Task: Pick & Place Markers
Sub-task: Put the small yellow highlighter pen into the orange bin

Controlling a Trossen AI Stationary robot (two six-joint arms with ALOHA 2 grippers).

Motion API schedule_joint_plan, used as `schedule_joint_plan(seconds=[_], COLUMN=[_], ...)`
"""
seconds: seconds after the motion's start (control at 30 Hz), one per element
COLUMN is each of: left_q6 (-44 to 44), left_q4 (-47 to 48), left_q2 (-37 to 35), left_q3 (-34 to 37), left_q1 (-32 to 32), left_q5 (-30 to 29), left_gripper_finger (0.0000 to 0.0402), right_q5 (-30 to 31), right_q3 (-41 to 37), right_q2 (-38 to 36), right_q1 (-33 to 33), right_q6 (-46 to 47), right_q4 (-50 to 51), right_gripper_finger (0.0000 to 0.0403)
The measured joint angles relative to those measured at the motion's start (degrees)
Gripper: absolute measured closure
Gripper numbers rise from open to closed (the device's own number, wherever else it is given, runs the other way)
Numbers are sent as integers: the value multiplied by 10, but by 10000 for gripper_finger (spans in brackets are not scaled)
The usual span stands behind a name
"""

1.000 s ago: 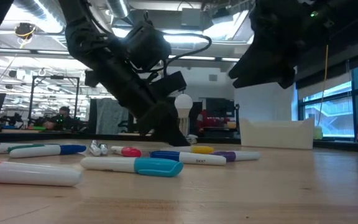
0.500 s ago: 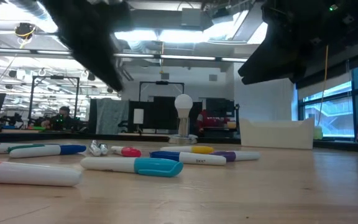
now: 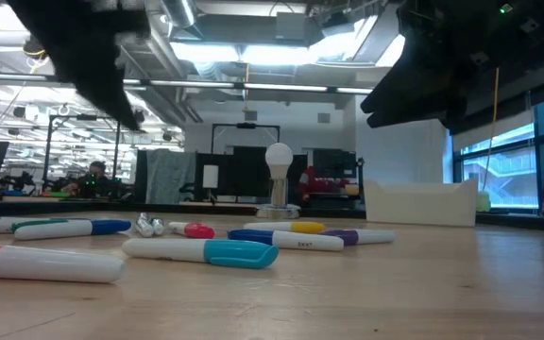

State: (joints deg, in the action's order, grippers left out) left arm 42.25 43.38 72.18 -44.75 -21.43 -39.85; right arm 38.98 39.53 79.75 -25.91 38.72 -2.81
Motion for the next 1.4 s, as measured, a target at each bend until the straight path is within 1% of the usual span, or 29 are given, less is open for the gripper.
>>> schedule_joint_plan(seconds=[0.07,0.13,0.17,0.23,0.43,0.47,0.57,0.63,0.67,0.9,1.07,1.17,1.27,1.4], left_q6=[-69,-174,-228,-329,-565,-600,-692,-714,-721,-759,-776,-775,-746,-650], left_q4=[-1,-1,-4,-29,-144,-156,-178,-183,-187,-184,-182,-179,-175,-158], left_q2=[0,0,0,0,3,5,15,27,36,106,152,163,162,162], left_q3=[20,39,47,61,67,67,67,67,67,67,64,62,62,51], left_q1=[37,75,92,121,184,194,226,247,257,309,326,331,332,332], left_q5=[46,113,135,159,178,191,265,301,307,309,315,319,327,340], left_gripper_finger=[323,302,293,276,238,234,231,232,234,240,241,246,270,323], right_q5=[0,0,0,0,-1,-1,-12,-26,-30,-32,-32,-31,-31,-31], right_q3=[0,0,0,0,0,0,0,0,0,0,0,0,0,0], right_q2=[0,0,0,0,0,0,0,0,0,0,0,0,0,0], right_q1=[0,0,0,3,10,10,10,10,10,10,10,10,10,10], right_q6=[-7,-23,-31,-39,-45,-44,-45,-46,-46,-45,-45,-45,-45,-44], right_q4=[1,1,1,1,11,14,16,16,16,19,21,21,23,23], right_gripper_finger=[238,238,238,238,238,238,238,238,238,238,238,238,238,238])
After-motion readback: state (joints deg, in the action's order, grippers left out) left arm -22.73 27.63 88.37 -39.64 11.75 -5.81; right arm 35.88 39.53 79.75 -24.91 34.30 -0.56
